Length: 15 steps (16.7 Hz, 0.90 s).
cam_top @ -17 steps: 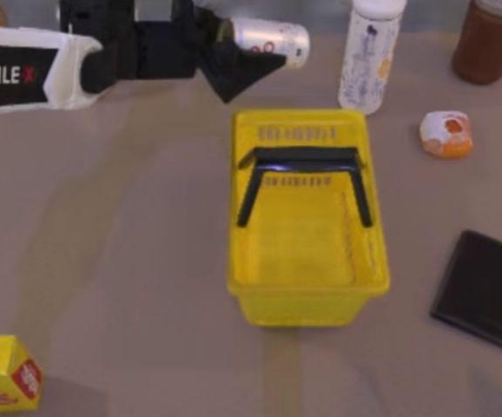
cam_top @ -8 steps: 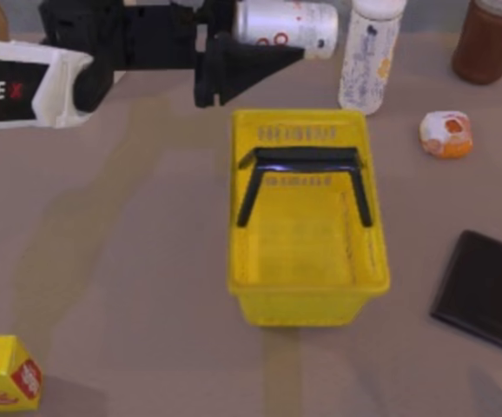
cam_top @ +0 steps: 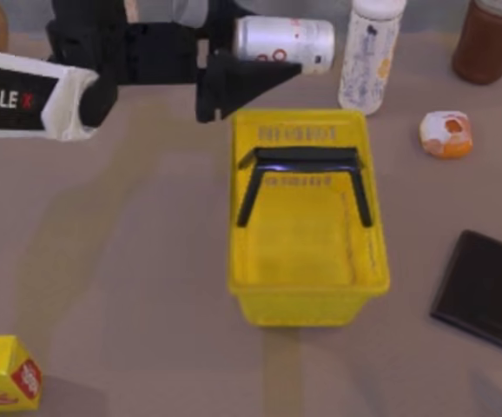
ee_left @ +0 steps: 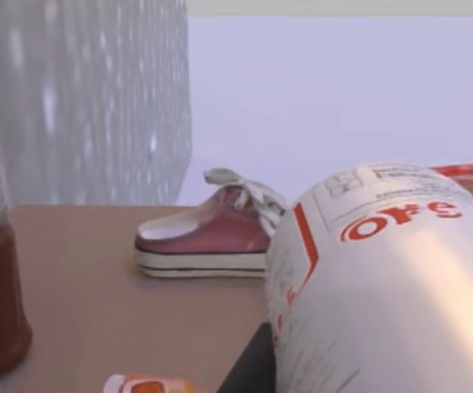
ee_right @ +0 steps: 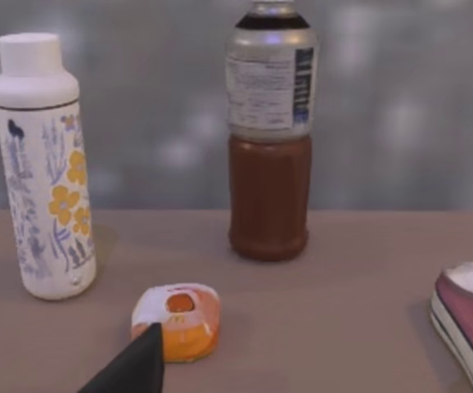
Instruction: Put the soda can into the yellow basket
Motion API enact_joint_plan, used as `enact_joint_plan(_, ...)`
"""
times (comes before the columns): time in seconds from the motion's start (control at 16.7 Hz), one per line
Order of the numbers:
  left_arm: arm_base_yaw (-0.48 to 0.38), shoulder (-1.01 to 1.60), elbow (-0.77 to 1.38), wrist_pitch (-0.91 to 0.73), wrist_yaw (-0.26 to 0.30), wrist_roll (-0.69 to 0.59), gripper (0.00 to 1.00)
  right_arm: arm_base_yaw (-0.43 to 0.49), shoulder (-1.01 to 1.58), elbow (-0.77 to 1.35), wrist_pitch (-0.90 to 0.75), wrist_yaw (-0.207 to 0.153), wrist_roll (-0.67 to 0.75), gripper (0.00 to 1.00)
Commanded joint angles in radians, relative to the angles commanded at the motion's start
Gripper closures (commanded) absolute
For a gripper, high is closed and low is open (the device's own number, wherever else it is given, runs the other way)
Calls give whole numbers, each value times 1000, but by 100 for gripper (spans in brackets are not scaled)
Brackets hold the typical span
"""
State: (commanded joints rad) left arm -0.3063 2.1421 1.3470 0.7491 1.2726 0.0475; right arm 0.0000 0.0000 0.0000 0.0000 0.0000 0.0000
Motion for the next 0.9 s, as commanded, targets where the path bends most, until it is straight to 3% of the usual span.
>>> enact_joint_plan(0.3, 10, 143, -61, 218, 4, -6, 100, 0, 0, 0, 0, 0, 0, 0)
enact_joint_plan(0.66, 13, 171, -75, 254, 4, -6, 100, 0, 0, 0, 0, 0, 0, 0)
enact_joint_plan(0.9, 13, 171, -75, 254, 4, -6, 70, 0, 0, 0, 0, 0, 0, 0)
